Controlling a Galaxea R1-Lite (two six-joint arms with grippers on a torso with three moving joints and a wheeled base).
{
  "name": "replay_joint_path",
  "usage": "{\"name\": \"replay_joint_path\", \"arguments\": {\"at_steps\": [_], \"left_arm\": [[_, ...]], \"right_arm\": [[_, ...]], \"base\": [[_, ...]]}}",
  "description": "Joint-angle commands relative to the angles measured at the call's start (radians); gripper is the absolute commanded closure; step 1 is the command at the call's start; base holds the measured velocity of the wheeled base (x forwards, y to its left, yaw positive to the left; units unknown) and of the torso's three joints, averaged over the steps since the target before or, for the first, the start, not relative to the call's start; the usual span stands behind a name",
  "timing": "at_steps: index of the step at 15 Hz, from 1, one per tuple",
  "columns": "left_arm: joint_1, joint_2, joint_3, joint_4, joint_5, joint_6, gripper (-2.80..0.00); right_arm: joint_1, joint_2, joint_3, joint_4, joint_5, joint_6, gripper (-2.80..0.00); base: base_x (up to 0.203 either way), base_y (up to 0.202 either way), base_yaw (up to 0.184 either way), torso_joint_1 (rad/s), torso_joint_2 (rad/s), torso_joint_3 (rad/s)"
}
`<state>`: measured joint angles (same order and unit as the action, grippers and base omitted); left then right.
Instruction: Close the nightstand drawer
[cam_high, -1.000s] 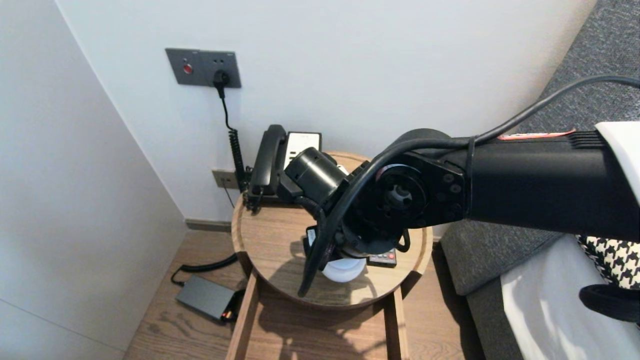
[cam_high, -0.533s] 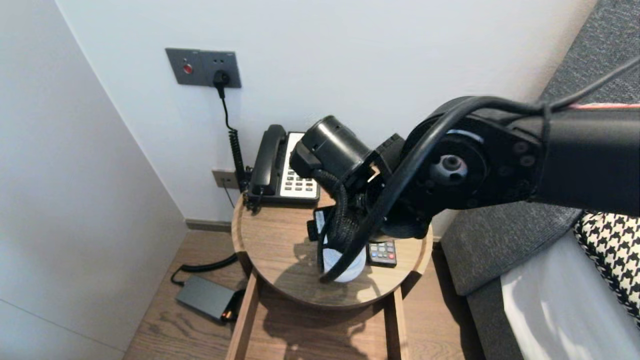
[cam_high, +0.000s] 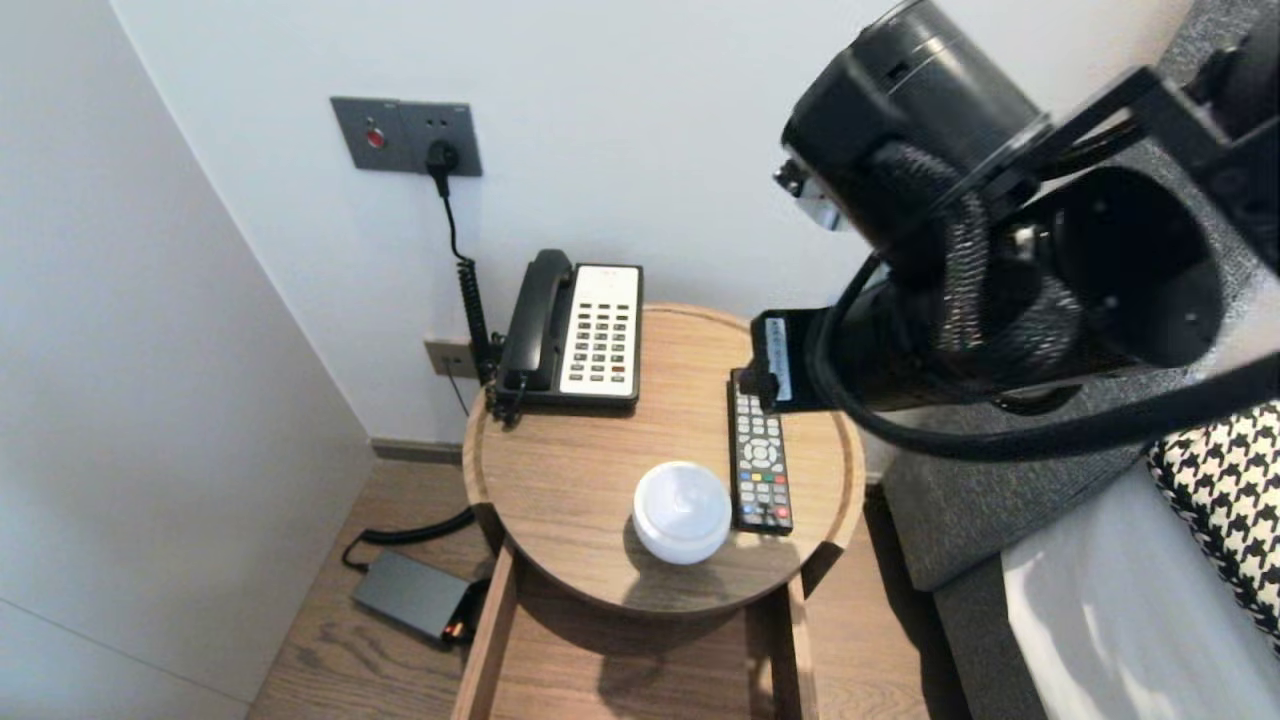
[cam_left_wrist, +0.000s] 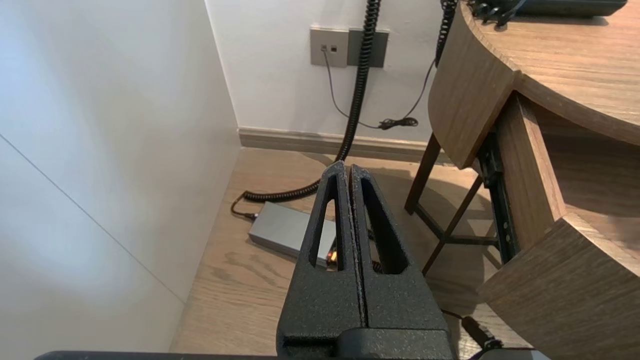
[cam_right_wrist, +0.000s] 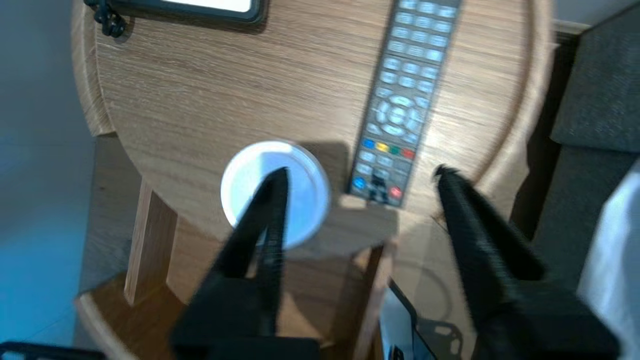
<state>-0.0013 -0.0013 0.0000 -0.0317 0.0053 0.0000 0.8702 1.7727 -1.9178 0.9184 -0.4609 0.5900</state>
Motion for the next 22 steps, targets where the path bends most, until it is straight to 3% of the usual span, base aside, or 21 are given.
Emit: {"name": "replay_joint_path", "arguments": {"at_steps": [1, 10, 13, 18, 22], "left_arm": [[0.000, 0.000, 0.009, -0.001, 0.001, 0.000, 0.00], [0.000, 0.000, 0.009, -0.001, 0.001, 0.000, 0.00], [0.000, 0.000, 0.009, -0.001, 0.001, 0.000, 0.00], [0.000, 0.000, 0.009, -0.001, 0.001, 0.000, 0.00], [0.000, 0.000, 0.009, -0.001, 0.001, 0.000, 0.00]], "right_arm": [[-0.001, -0.121, 0.036, 0.022, -0.001, 0.017, 0.00], [-0.020, -0.417, 0.507, 0.027, 0.018, 0.087, 0.00], [-0.024, -0.523, 0.699, 0.012, 0.096, 0.102, 0.00], [-0.010, -0.630, 1.024, -0.118, 0.208, 0.105, 0.00], [0.046, -0.666, 1.261, -0.316, 0.260, 0.102, 0.00]], "base": [[0.000, 0.000, 0.000, 0.000, 0.00, 0.000], [0.000, 0.000, 0.000, 0.000, 0.00, 0.000], [0.000, 0.000, 0.000, 0.000, 0.00, 0.000], [0.000, 0.000, 0.000, 0.000, 0.00, 0.000], [0.000, 0.000, 0.000, 0.000, 0.00, 0.000]]}}
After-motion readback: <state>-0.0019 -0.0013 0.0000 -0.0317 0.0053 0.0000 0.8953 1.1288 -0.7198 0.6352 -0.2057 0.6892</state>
